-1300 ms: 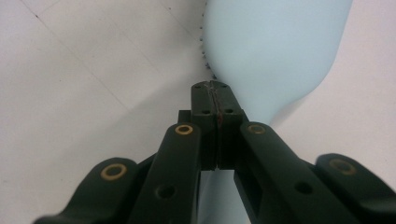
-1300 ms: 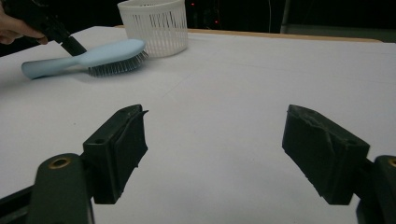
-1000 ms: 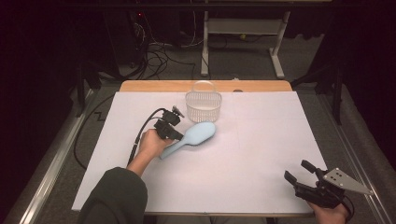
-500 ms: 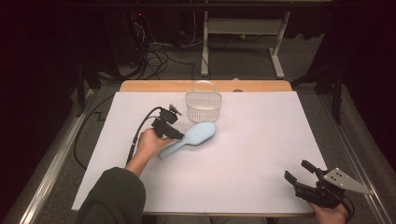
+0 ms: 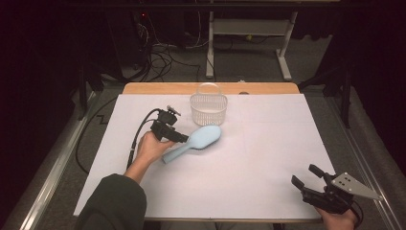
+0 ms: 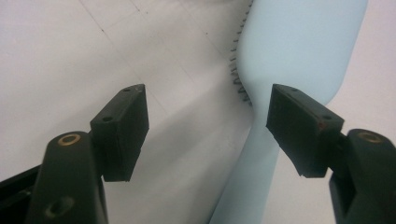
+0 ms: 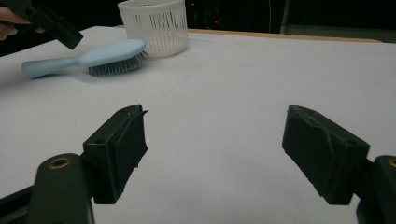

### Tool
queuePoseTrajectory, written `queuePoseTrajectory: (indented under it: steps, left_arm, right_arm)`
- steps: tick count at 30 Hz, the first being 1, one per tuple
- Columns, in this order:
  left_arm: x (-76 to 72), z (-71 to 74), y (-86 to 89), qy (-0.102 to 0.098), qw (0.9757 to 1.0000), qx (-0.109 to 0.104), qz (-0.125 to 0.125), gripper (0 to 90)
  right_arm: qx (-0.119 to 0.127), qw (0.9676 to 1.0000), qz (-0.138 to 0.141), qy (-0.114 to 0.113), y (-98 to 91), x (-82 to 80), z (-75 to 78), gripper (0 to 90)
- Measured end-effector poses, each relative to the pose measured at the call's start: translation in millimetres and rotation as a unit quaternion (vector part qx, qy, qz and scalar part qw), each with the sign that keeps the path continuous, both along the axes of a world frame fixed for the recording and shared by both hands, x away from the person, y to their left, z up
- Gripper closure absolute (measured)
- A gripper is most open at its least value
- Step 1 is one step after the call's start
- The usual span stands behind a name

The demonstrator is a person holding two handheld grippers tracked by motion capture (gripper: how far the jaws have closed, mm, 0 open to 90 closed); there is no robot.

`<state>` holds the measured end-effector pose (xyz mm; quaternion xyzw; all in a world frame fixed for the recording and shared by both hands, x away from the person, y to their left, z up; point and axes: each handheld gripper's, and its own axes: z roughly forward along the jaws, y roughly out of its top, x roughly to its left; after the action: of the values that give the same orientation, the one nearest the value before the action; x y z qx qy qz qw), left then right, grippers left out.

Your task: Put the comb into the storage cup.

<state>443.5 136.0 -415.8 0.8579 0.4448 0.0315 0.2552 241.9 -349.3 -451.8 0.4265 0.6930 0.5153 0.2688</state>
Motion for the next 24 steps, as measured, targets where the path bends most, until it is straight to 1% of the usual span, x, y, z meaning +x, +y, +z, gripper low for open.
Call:
queuePoseTrajectory:
  steps: [1,4,6,8,9,10,12,16,21,24]
  left_arm:
    - [-0.6,0.5,1.2,0.000,1.0000,-0.006,0.001,25.3]
    - [-3.0,1.7,3.4,-0.001,0.9999,-0.011,-0.002,25.1]
    - [-4.7,2.7,4.7,-0.001,0.9998,-0.019,-0.003,21.1]
    - [-7.3,3.7,5.1,-0.004,0.9997,-0.024,-0.007,20.3]
    - [-8.4,4.2,5.5,-0.004,0.9996,-0.027,-0.010,17.1]
    - [-10.1,4.4,5.5,-0.006,0.9995,-0.029,-0.012,16.8]
    - [-13.1,3.9,5.0,-0.008,0.9994,-0.029,-0.018,16.7]
    - [-17.3,1.2,4.3,-0.002,0.9992,-0.029,-0.027,16.6]
    - [-21.2,-1.8,1.0,0.000,0.9992,-0.021,-0.033,16.7]
    - [-22.5,-4.4,-2.2,0.005,0.9991,-0.013,-0.039,16.8]
  right_arm:
    - [0.000,1.0000,0.000,0.000,0.1,0.0,0.0,22.2]
    - [0.000,1.0000,0.000,0.000,0.1,0.0,0.0,22.2]
    - [0.000,1.0000,0.000,0.000,0.2,-0.1,0.0,22.2]
    - [0.000,1.0000,0.000,0.000,0.2,-0.1,0.0,22.2]
    - [0.000,1.0000,0.000,0.000,0.1,-0.1,0.0,22.2]
    - [0.000,1.0000,0.000,0.000,0.0,-0.1,0.0,22.2]
    - [0.000,1.0000,0.000,0.000,0.0,-0.2,0.0,22.2]
    - [0.000,1.0000,0.001,0.000,0.2,-0.2,0.0,22.2]
    - [0.000,1.0000,0.000,0.000,-0.1,-0.2,0.0,22.2]
    - [0.002,1.0000,-0.001,0.000,-0.2,-0.3,0.2,22.2]
